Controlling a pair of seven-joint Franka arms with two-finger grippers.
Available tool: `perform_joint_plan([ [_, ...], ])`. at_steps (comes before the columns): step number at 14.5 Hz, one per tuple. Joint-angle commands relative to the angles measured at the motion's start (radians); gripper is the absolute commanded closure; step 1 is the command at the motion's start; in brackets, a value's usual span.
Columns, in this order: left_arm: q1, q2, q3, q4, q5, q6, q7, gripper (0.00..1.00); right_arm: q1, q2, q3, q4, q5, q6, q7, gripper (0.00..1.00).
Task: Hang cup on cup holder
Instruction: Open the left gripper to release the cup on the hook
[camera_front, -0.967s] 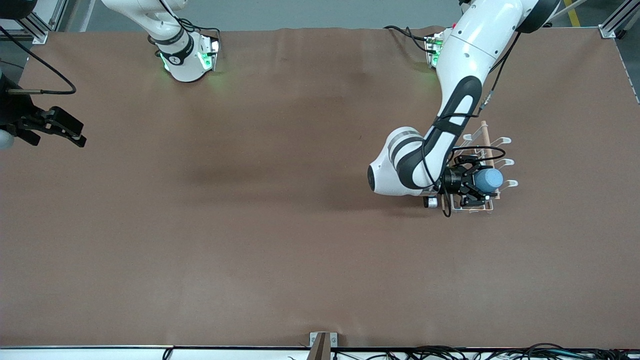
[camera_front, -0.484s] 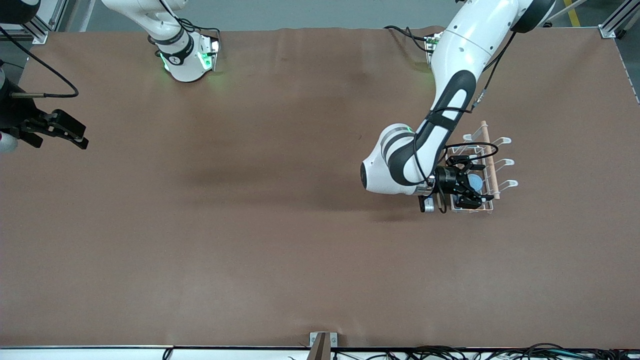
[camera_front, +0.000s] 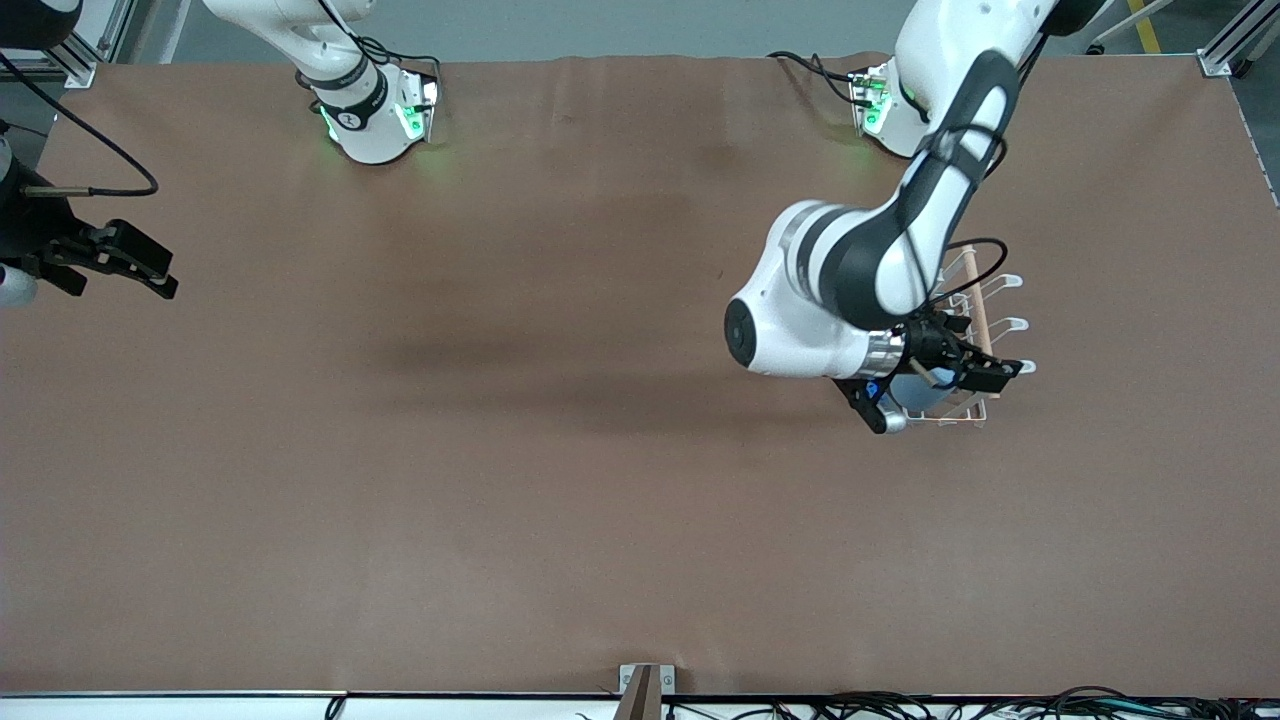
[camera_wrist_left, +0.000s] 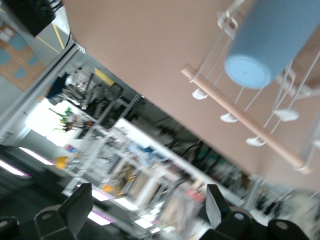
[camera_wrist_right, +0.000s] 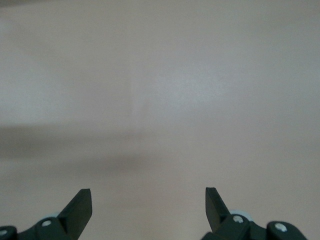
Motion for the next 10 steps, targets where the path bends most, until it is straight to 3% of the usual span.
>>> perform_joint_plan([
  [1, 0.002, 0.000, -0.008, 0.087, -0.096, -0.012, -0.188, 0.00, 0.009, -0.003, -0.009, -0.005, 0.001, 0.002, -0.006, 0.00],
  [3, 0.005, -0.021, -0.012, 0.100, -0.134, 0.011, -0.312, 0.00, 0.009, -0.003, -0.009, -0.005, 0.001, 0.004, -0.006, 0.00],
  [7, 0.069, -0.098, -0.009, 0.100, -0.233, 0.238, -0.354, 0.00, 0.009, -0.003, -0.009, -0.005, 0.001, 0.007, -0.006, 0.00],
  [10, 0.190, -0.177, -0.006, 0.098, -0.491, 0.376, -0.356, 0.00, 0.009, -0.003, -0.009, -0.005, 0.001, 0.004, -0.006, 0.00],
])
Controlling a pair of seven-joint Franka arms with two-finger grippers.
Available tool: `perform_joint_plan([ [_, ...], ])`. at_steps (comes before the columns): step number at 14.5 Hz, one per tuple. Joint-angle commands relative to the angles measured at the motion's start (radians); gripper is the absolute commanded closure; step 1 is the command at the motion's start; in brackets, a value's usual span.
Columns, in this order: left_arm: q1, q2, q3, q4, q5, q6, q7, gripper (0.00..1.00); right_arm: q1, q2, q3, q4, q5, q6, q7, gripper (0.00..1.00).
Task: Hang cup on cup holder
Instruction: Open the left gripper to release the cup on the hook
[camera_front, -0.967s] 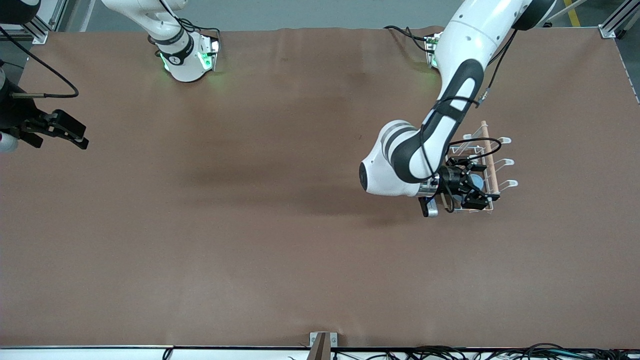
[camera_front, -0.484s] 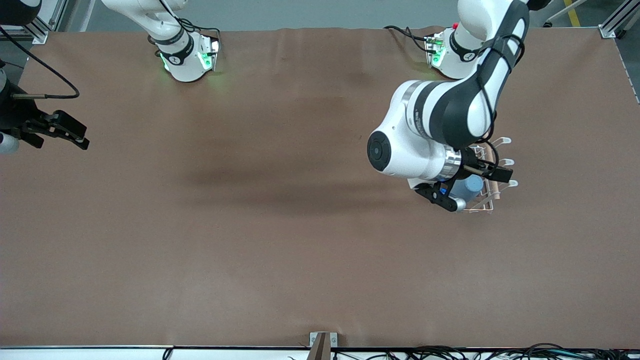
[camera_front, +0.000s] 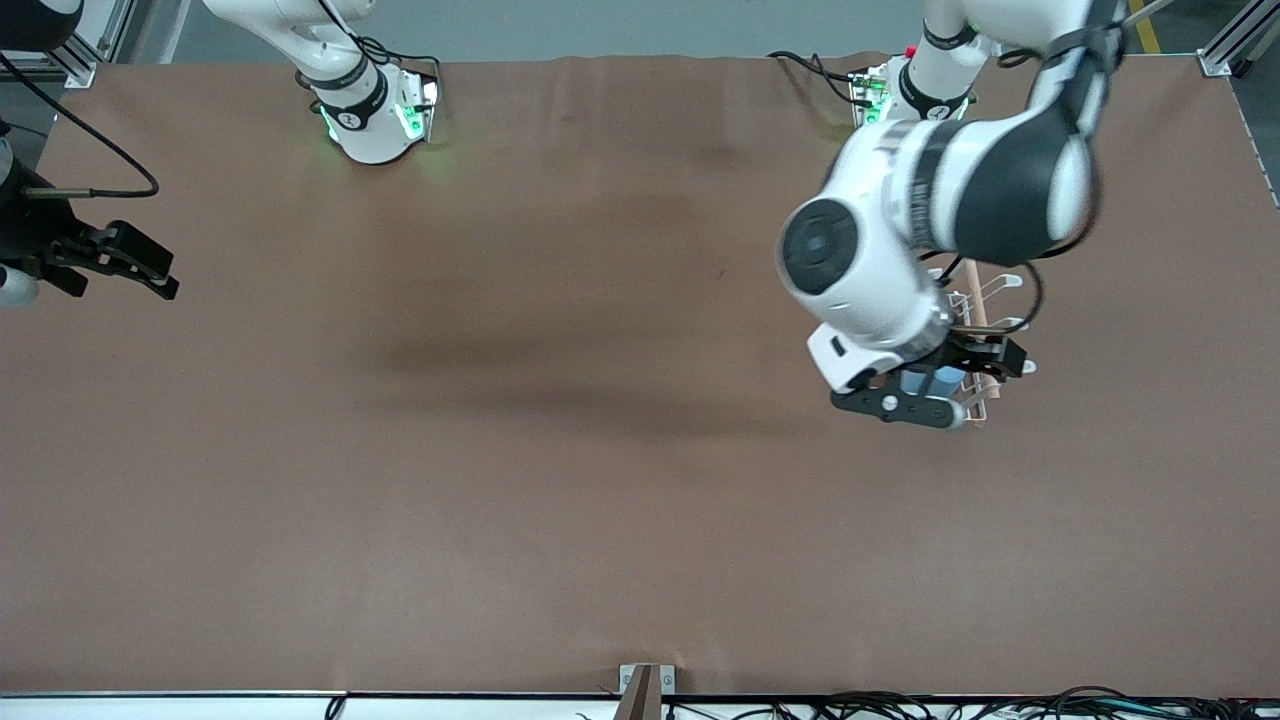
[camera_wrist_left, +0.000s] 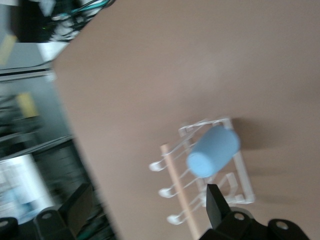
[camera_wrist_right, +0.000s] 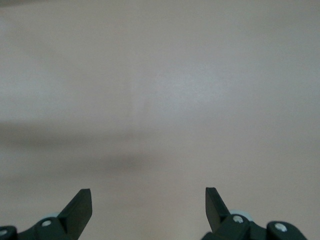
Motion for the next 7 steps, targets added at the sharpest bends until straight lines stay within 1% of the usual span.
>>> perform_joint_plan([
  [1, 0.108, -0.082, -0.006, -0.017, -0.175, 0.085, -0.004, 0.00, 0.009, -0.004, -0.009, -0.004, 0.001, 0.003, -0.006, 0.00],
  [3, 0.119, -0.130, 0.003, -0.020, -0.231, 0.087, -0.004, 0.00, 0.009, -0.004, -0.009, -0.004, 0.001, 0.004, -0.006, 0.00],
  [4, 0.145, -0.153, 0.005, -0.022, -0.280, 0.085, -0.004, 0.00, 0.009, -0.004, -0.009, -0.004, 0.001, 0.003, -0.006, 0.00],
  [5, 0.184, -0.177, 0.002, -0.025, -0.332, 0.085, -0.003, 0.00, 0.009, -0.004, -0.009, -0.004, 0.001, 0.003, -0.006, 0.00],
  [7, 0.264, -0.240, 0.000, -0.074, -0.458, 0.090, -0.004, 0.00, 0.009, -0.004, -0.009, -0.004, 0.001, 0.001, -0.006, 0.00],
])
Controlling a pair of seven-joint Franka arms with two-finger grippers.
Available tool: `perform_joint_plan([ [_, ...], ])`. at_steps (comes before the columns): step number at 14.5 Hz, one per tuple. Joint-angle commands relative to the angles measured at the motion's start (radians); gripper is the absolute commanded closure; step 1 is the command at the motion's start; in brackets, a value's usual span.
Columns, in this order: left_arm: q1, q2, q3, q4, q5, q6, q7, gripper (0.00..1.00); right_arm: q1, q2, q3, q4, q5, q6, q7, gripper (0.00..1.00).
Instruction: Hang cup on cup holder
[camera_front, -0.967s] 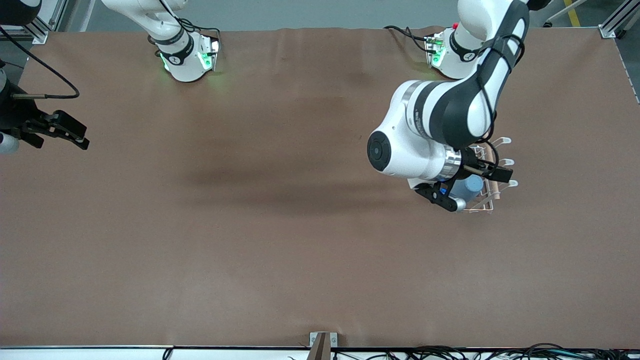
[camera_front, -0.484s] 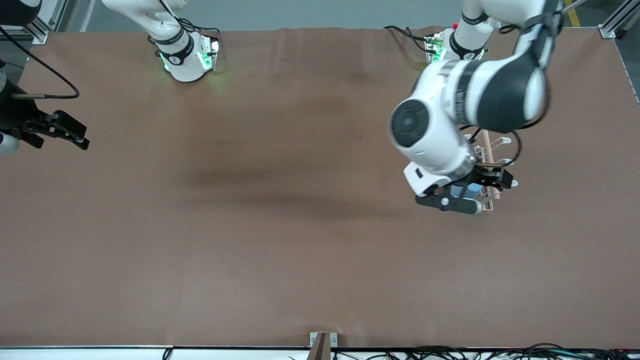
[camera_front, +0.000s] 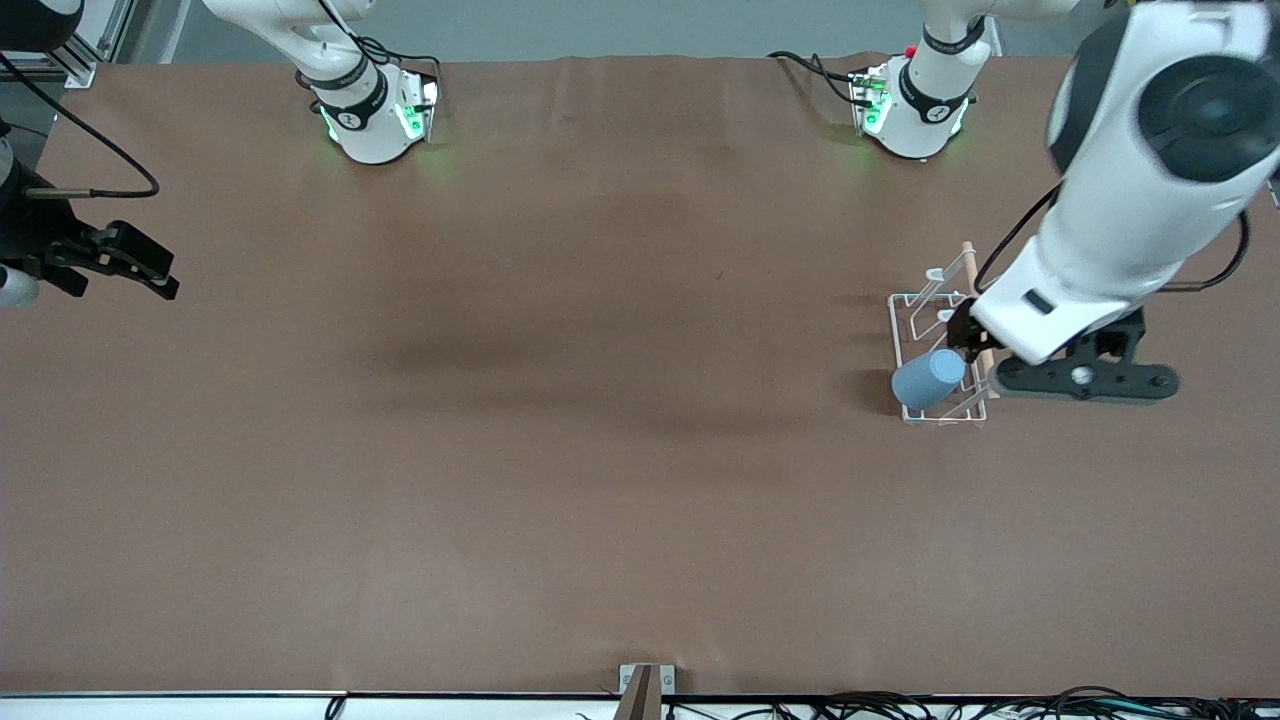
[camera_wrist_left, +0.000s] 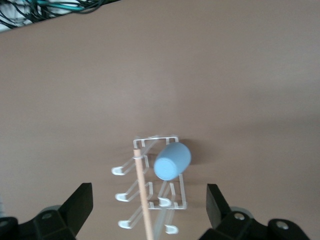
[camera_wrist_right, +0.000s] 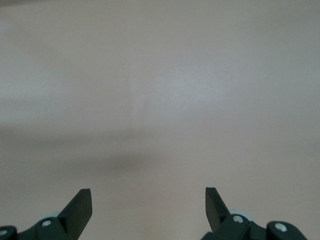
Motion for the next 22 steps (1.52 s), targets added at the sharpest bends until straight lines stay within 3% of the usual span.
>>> perform_joint_plan([
  [1, 0.105, -0.126, -0.002, -0.120, -0.158, 0.018, 0.009, 0.00, 0.009, -0.004, -0.008, -0.004, 0.001, 0.001, -0.006, 0.00],
  [6, 0.168, -0.347, 0.003, -0.389, -0.188, 0.030, 0.006, 0.00, 0.009, -0.004, -0.008, -0.004, 0.001, 0.001, -0.006, 0.00],
  [9, 0.191, -0.462, 0.003, -0.550, -0.190, 0.106, 0.006, 0.00, 0.009, -0.004, -0.008, -0.005, 0.001, 0.001, -0.006, 0.00],
  [12, 0.193, -0.467, 0.005, -0.552, -0.187, 0.096, 0.015, 0.00, 0.007, -0.004, -0.008, -0.005, 0.001, 0.001, -0.006, 0.00],
  [16, 0.193, -0.430, 0.003, -0.443, -0.190, 0.015, 0.037, 0.00, 0.007, -0.004, -0.008, -0.005, 0.001, 0.001, -0.006, 0.00],
  [22, 0.185, -0.423, 0.000, -0.431, -0.208, 0.015, 0.045, 0.00, 0.007, -0.004, -0.008, -0.005, 0.001, 0.000, -0.006, 0.00],
])
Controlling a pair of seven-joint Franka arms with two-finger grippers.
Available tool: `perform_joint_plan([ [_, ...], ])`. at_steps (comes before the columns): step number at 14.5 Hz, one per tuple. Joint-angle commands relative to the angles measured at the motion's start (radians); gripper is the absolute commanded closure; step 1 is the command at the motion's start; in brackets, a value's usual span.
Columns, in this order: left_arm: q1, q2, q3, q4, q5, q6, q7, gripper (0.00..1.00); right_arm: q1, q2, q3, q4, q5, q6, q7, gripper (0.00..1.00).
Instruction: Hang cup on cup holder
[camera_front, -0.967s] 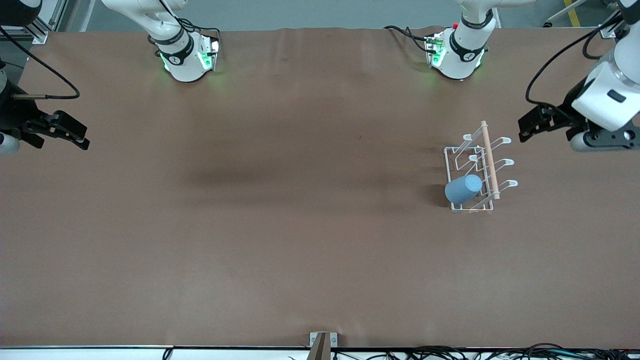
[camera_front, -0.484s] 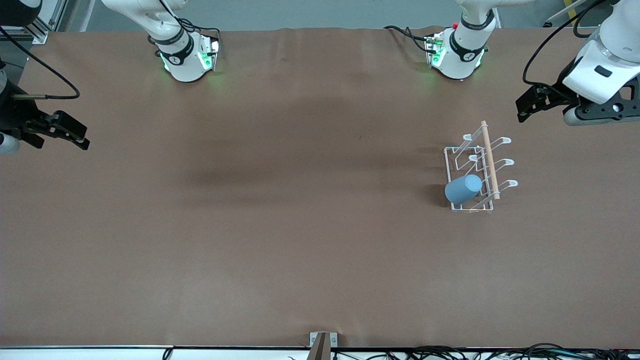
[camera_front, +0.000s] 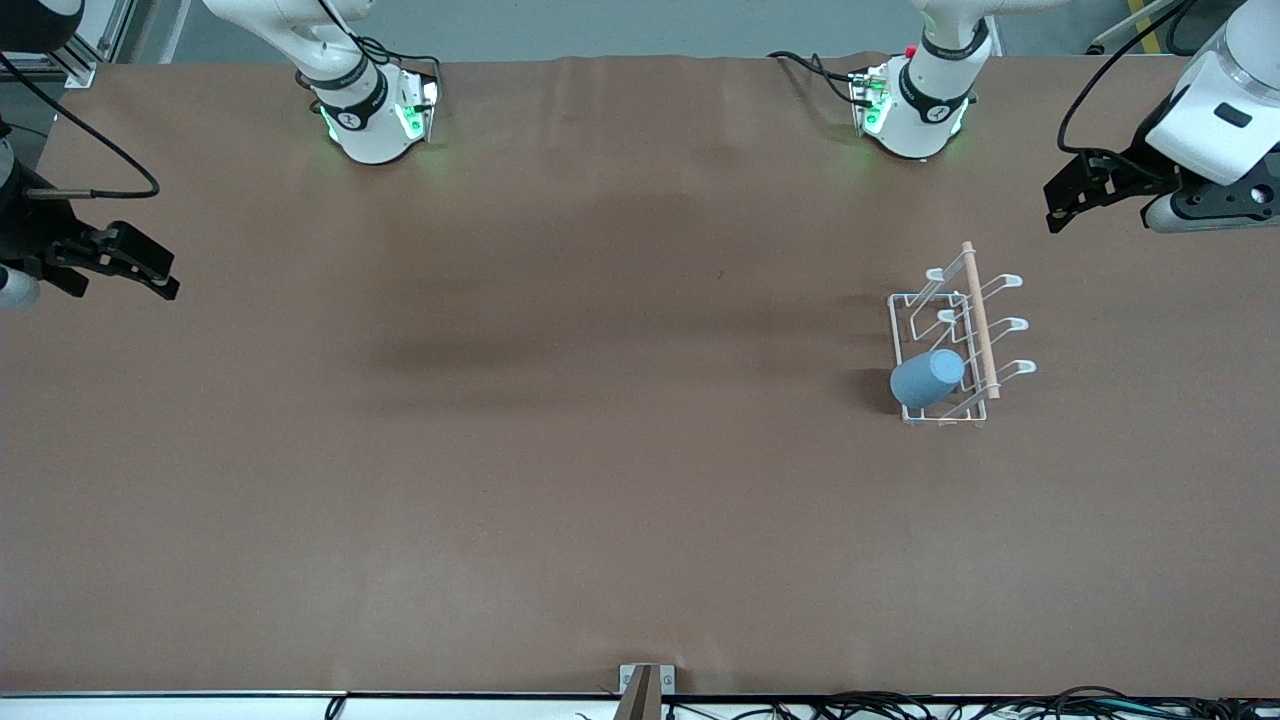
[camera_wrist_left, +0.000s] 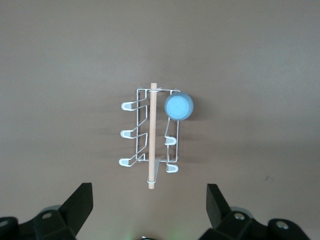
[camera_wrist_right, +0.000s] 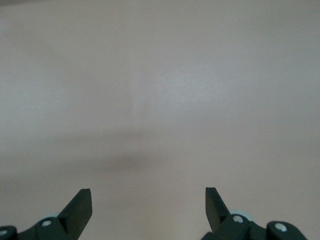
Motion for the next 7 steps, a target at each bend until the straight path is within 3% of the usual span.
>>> perform_joint_plan([
  [1, 0.004, 0.019, -0.005, 0.038, -0.033, -0.021, 0.015, 0.00, 0.005, -0.004, -0.008, -0.004, 0.001, 0.000, -0.006, 0.00],
  [7, 0.013, 0.026, -0.002, 0.051, -0.039, -0.024, 0.007, 0.00, 0.004, -0.004, -0.008, -0.004, 0.001, 0.000, -0.006, 0.00],
])
